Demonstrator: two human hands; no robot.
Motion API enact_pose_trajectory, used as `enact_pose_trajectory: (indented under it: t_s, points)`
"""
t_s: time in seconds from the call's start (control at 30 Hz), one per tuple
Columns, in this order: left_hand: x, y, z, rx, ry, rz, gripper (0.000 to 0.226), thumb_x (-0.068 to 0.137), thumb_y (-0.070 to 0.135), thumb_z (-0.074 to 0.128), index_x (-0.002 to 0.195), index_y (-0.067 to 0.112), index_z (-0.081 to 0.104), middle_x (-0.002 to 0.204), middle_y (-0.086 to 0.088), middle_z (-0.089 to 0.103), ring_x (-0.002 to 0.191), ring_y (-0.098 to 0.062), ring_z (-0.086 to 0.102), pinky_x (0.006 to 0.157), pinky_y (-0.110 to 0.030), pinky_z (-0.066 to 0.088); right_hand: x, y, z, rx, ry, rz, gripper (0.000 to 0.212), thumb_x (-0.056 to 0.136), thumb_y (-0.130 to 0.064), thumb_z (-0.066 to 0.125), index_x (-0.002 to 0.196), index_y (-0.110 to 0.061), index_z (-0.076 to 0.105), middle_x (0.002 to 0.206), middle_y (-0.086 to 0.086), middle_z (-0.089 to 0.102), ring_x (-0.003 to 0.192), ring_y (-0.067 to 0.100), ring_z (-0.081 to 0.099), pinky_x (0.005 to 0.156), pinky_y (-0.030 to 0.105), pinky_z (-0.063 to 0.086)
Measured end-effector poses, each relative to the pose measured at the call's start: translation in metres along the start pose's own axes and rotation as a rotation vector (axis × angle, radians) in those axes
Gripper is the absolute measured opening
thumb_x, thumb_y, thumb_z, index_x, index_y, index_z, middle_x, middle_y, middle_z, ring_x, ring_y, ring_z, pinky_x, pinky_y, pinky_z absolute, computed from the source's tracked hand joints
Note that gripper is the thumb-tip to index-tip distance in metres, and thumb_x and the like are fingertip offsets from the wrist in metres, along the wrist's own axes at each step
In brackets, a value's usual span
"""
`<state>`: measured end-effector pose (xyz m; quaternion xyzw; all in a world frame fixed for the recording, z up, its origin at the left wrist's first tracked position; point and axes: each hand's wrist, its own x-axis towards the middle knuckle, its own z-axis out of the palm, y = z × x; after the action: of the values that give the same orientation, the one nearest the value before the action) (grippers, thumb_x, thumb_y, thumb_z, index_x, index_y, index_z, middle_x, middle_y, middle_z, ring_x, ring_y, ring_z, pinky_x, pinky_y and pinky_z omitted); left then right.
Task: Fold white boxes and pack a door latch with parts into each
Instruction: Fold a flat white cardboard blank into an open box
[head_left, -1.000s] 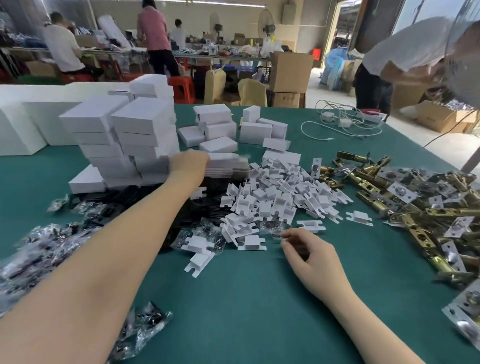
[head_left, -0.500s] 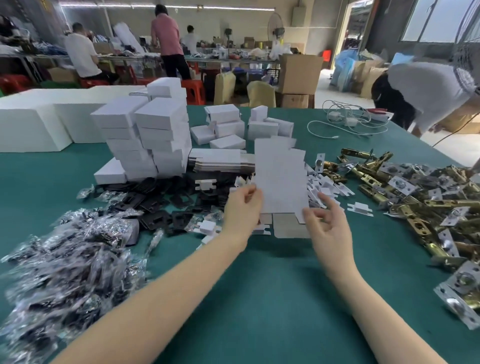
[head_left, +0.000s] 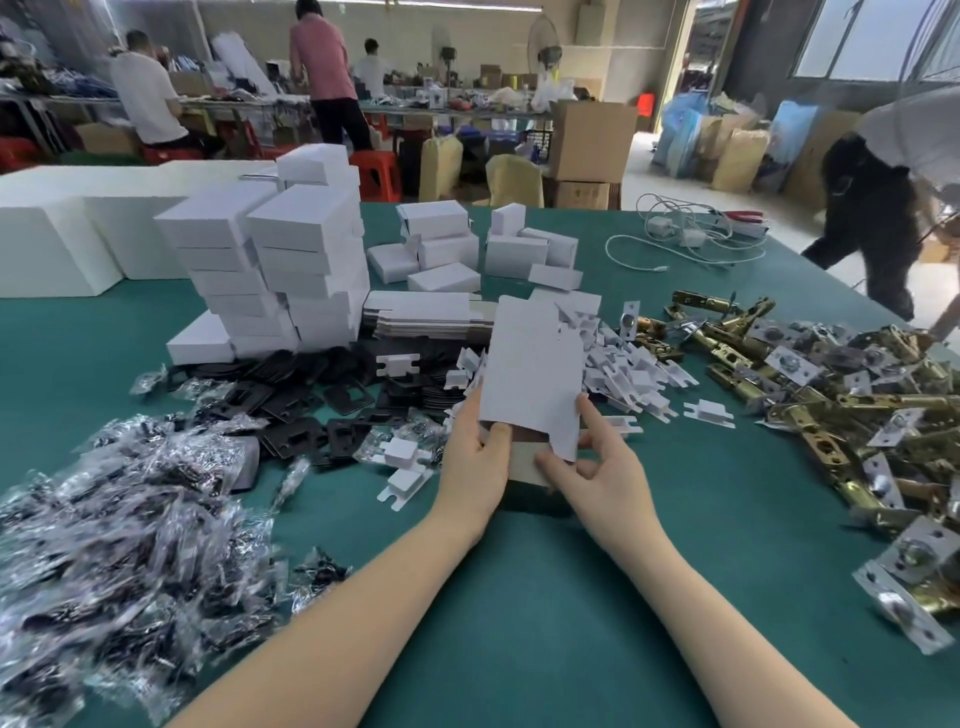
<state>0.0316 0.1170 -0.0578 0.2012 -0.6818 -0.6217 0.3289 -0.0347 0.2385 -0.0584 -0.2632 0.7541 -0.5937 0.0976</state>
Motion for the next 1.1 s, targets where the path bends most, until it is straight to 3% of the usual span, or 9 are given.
enact_pose_trajectory:
  t_s: [0.17,0.27,0.4,0.53,0.63,0.77,0.93,1.03,1.1]
  points:
    - [-0.009,0.002,0.005,0.149,-0.036,0.156,0.040,0.101,0.013,0.048,0.138,0.029,0.051,0.120,0.032,0.059,0.107,0.013,0.053,0.088,-0.006,0.041,-0.003,-0.006,0.010,-0.104,0.144,-0.058,0.063,0.090,-0.025,0.060,0.148,-0.025,0.035,0.128,-0.016,0.052,0.109,-0.001,0.049,0.089,0.015,0.039]
    - [-0.010,0.003,0.006,0.189,-0.039,0.170,0.045,0.099,0.013,0.049,0.140,0.031,0.050,0.108,0.034,0.062,0.089,0.007,0.055,0.078,-0.006,0.043,-0.003,-0.006,0.009,-0.234,0.155,-0.086,0.063,0.093,-0.030,0.054,0.150,-0.025,0.030,0.138,-0.016,0.043,0.118,-0.006,0.036,0.086,0.011,0.030]
    - [-0.016,0.005,0.007,0.216,-0.099,0.166,0.062,0.090,0.016,0.047,0.149,0.034,0.038,0.105,0.043,0.059,0.085,0.010,0.054,0.077,-0.004,0.042,-0.001,-0.004,0.004,-0.409,0.185,-0.078,0.054,0.096,-0.024,0.048,0.149,-0.024,0.036,0.139,-0.003,0.053,0.111,0.010,0.049,0.076,0.022,0.032]
    - [-0.017,0.002,0.009,0.344,-0.158,0.137,0.077,0.086,0.022,0.044,0.153,0.045,0.013,0.106,0.011,0.067,0.068,-0.002,0.053,0.065,-0.016,0.040,-0.002,-0.008,-0.002,-0.164,0.287,-0.005,0.046,0.094,-0.014,0.047,0.138,-0.028,0.054,0.110,-0.014,0.068,0.081,0.000,0.057,0.062,0.006,0.039]
    - [-0.017,0.001,0.009,0.471,-0.213,0.186,0.085,0.087,0.016,0.040,0.150,0.048,-0.006,0.105,0.004,0.056,0.079,-0.007,0.050,0.071,-0.026,0.042,-0.004,-0.012,-0.002,0.007,0.315,0.052,0.041,0.095,-0.016,0.048,0.131,-0.030,0.061,0.102,-0.027,0.065,0.089,-0.014,0.057,0.068,0.003,0.043]
    - [-0.014,-0.003,0.008,0.573,-0.250,0.226,0.081,0.090,0.015,0.050,0.156,0.037,0.007,0.125,-0.004,0.053,0.108,-0.014,0.046,0.083,-0.022,0.035,-0.004,-0.014,-0.003,0.171,0.321,0.082,0.039,0.095,-0.013,0.047,0.126,-0.029,0.066,0.112,-0.020,0.069,0.103,-0.002,0.062,0.087,0.026,0.053]
    - [-0.013,0.002,0.005,0.416,-0.333,0.143,0.083,0.079,0.066,0.050,0.152,0.037,0.022,0.142,0.010,0.043,0.126,-0.006,0.043,0.103,-0.022,0.037,-0.002,-0.010,-0.011,0.260,0.250,0.090,0.034,0.097,-0.010,0.049,0.112,-0.030,0.072,0.103,-0.010,0.074,0.099,0.012,0.067,0.080,0.029,0.055]
    - [-0.007,0.009,0.004,0.075,-0.178,0.097,0.037,0.094,0.054,0.042,0.125,0.035,0.048,0.085,0.008,0.064,0.074,-0.007,0.057,0.071,-0.019,0.045,-0.002,-0.010,-0.013,0.305,0.078,0.077,0.040,0.097,-0.005,0.048,0.102,-0.035,0.074,0.100,-0.009,0.075,0.096,0.012,0.069,0.075,0.024,0.055]
    - [-0.003,0.010,0.000,-0.109,-0.115,0.100,0.013,0.103,0.027,0.046,0.112,0.028,0.054,0.051,0.009,0.050,0.044,-0.007,0.043,0.049,-0.017,0.038,0.000,-0.007,-0.016,0.344,-0.127,0.072,0.042,0.096,0.001,0.049,0.113,-0.031,0.070,0.109,-0.005,0.074,0.104,0.016,0.068,0.082,0.025,0.056]
